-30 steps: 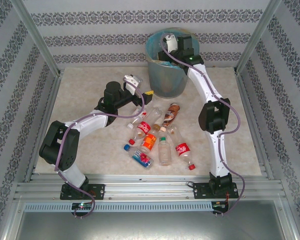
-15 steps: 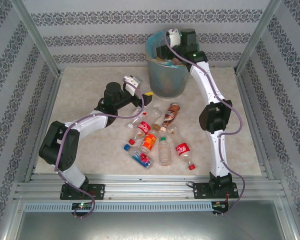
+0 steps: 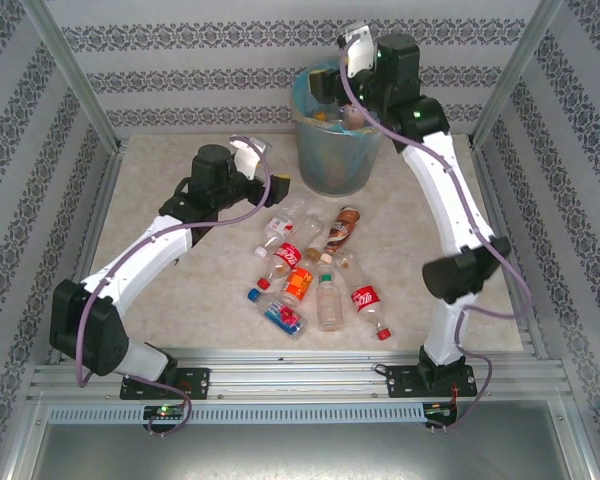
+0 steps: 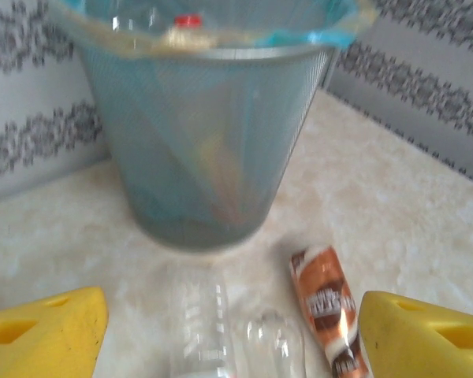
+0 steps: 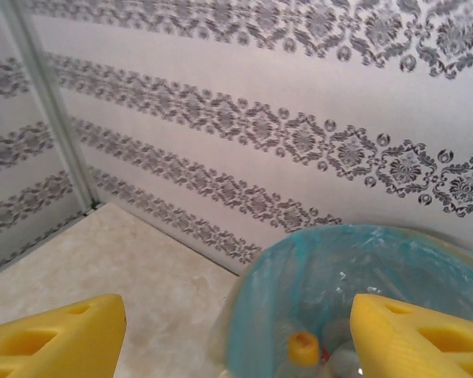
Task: Put the plastic bottles in the bin
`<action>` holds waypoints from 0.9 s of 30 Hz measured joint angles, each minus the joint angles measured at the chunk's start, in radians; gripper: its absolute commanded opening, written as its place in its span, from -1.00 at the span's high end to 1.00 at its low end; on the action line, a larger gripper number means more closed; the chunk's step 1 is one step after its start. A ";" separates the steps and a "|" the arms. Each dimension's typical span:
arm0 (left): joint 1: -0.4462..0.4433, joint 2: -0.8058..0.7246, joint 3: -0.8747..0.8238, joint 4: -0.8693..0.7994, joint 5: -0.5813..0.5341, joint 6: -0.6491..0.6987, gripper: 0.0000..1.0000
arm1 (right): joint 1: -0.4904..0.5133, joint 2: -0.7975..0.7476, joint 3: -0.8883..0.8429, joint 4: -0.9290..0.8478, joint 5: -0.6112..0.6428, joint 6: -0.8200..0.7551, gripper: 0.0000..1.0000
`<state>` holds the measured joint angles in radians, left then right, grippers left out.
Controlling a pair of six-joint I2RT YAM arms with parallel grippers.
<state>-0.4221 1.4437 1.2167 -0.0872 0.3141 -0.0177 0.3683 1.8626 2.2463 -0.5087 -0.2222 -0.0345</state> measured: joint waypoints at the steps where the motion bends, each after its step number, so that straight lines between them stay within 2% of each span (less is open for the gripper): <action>1: -0.007 -0.007 0.001 -0.062 -0.012 -0.014 -0.65 | 0.018 -0.069 -0.085 0.018 0.013 -0.003 -0.51; 5: -0.043 -0.013 0.002 -0.344 -0.055 -0.114 -0.65 | 0.062 -0.302 -0.409 0.089 0.053 0.000 -0.51; 8: -0.074 -0.013 0.001 -0.542 -0.076 -0.227 -0.66 | 0.061 -0.428 -0.622 0.139 0.095 0.018 -0.53; 11: -0.130 -0.013 -0.005 -0.664 -0.076 -0.348 -0.67 | 0.060 -0.510 -0.785 0.176 0.132 0.043 -0.53; 18: -0.275 0.010 -0.083 -0.764 -0.003 -0.605 -0.72 | 0.059 -0.597 -0.935 0.212 0.166 0.063 -0.54; 27: -0.357 0.096 -0.160 -0.791 0.087 -0.769 -0.74 | 0.023 -0.702 -1.026 0.252 0.173 0.059 -0.55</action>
<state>-0.7795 1.5398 1.0569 -0.8780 0.4011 -0.7872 0.3912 1.1606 1.2205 -0.2565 -0.0490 0.0246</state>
